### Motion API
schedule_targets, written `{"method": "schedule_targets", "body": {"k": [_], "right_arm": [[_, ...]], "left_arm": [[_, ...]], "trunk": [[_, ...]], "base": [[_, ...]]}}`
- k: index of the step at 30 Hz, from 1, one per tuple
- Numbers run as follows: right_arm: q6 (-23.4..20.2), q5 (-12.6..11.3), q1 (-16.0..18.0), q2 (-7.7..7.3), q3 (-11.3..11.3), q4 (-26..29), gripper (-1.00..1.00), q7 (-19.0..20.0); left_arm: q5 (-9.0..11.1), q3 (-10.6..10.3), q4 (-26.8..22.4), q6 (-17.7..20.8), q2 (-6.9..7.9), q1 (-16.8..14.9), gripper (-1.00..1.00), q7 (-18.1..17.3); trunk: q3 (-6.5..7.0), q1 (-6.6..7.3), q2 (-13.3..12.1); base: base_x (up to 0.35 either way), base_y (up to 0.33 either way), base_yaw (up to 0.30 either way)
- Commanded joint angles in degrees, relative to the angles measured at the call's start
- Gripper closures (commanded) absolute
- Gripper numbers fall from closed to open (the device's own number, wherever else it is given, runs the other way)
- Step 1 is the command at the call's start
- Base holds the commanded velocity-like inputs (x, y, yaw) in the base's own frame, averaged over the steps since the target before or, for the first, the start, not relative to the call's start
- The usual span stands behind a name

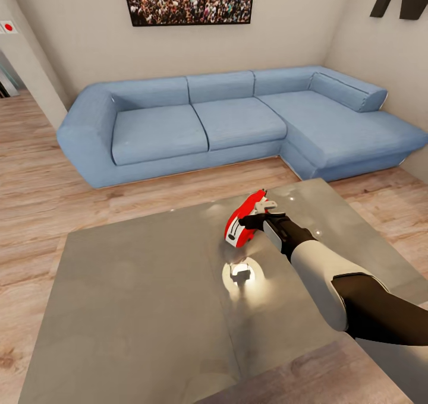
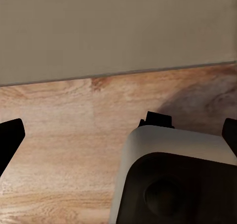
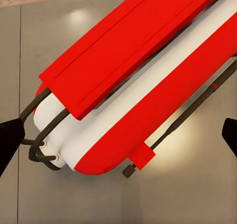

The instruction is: Turn on the radio receiver that's on the table in the living room.

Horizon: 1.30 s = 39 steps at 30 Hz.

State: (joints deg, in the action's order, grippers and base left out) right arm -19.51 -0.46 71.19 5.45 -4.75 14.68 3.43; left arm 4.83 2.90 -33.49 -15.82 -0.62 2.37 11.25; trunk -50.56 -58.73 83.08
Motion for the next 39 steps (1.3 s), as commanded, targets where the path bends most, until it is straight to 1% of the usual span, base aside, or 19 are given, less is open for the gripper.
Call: {"method": "schedule_targets", "body": {"k": [1, 6, 8, 11, 13, 16, 23, 27, 32, 34, 35, 39], "right_arm": [[0.0, 0.01, 0.0, 0.0, 0.0, 0.0, -1.0, 0.0], [-0.1, -0.1, 0.0, 0.02, -0.06, 0.0, -1.0, 0.11], [-0.12, -0.13, 0.0, 0.05, -0.48, 0.0, -1.0, 0.14], [-0.1, -0.24, 0.0, 0.11, -2.28, 0.0, -1.0, 0.18], [-0.09, -0.33, 0.0, 0.15, -3.96, 0.0, -1.0, 0.24], [-0.09, -0.39, 0.0, 0.27, -5.02, 0.02, -1.0, 0.24], [-0.51, -0.73, 0.0, 0.43, -5.16, 0.49, -1.0, 0.1], [-0.81, -0.82, 0.0, 0.56, -5.11, 1.99, -1.0, 0.04], [-3.41, -0.98, 0.0, 0.61, -5.1, 3.34, -1.0, 0.07], [-5.39, -2.16, 0.0, 0.56, -5.1, 4.96, -1.0, 0.04], [-5.72, -2.81, 0.0, 0.56, -5.1, 5.24, -1.0, 0.02], [-5.97, -3.38, 0.0, 0.53, -5.1, 5.46, -1.0, -0.01]], "left_arm": [[0.0, 0.0, 0.0, 0.0, 0.0, 0.0, -1.0, 0.0], [0.0, 0.0, 0.01, 0.0, 0.0, 0.0, -1.0, 0.0], [0.0, 0.0, 0.01, 0.0, 0.01, 0.0, -1.0, 0.0], [0.0, 0.0, 0.01, 0.0, 0.02, 0.0, -1.0, 0.0], [0.0, 0.0, 0.0, 0.0, 0.03, 0.0, -1.0, 0.0], [0.0, 0.0, 0.02, 0.0, 0.01, 0.0, -1.0, 0.0], [0.0, 0.0, 0.03, 0.0, 0.03, 0.0, -1.0, 0.0], [0.0, -0.07, 0.06, 0.0, -0.06, 0.0, -1.0, 0.0], [0.0, -0.08, 0.08, 0.0, -0.08, 0.0, -1.0, 0.0], [0.0, -0.09, 0.09, 0.0, -0.09, 0.0, -1.0, 0.0], [0.0, -0.09, 0.07, 0.0, -0.09, 0.0, -1.0, 0.0], [0.0, -0.09, 0.06, 0.0, -0.09, 0.0, -1.0, 0.0]], "trunk": [[0.0, 0.0, 0.0], [0.0, 0.0, 0.0], [0.0, 0.0, 0.0], [0.0, 0.0, 0.0], [0.0, 0.0, 0.0], [0.0, 0.0, 0.0], [0.0, 0.0, 0.0], [0.0, 0.0, 0.0], [0.0, 0.0, 0.0], [0.0, 0.0, 0.0], [0.0, 0.0, 0.0], [0.0, 0.0, 0.0]], "base": [[0.0, 0.0, 0.0], [0.0, 0.0, 0.0], [0.0, 0.0, 0.0], [0.0, 0.0, 0.0], [0.0, 0.0, 0.0], [0.0, 0.0, 0.0], [0.0, 0.0, 0.0], [0.0, 0.0, 0.0], [0.0, 0.0, 0.0], [0.0, 0.0, 0.0], [0.0, 0.0, 0.0], [0.0, 0.0, 0.0]]}}
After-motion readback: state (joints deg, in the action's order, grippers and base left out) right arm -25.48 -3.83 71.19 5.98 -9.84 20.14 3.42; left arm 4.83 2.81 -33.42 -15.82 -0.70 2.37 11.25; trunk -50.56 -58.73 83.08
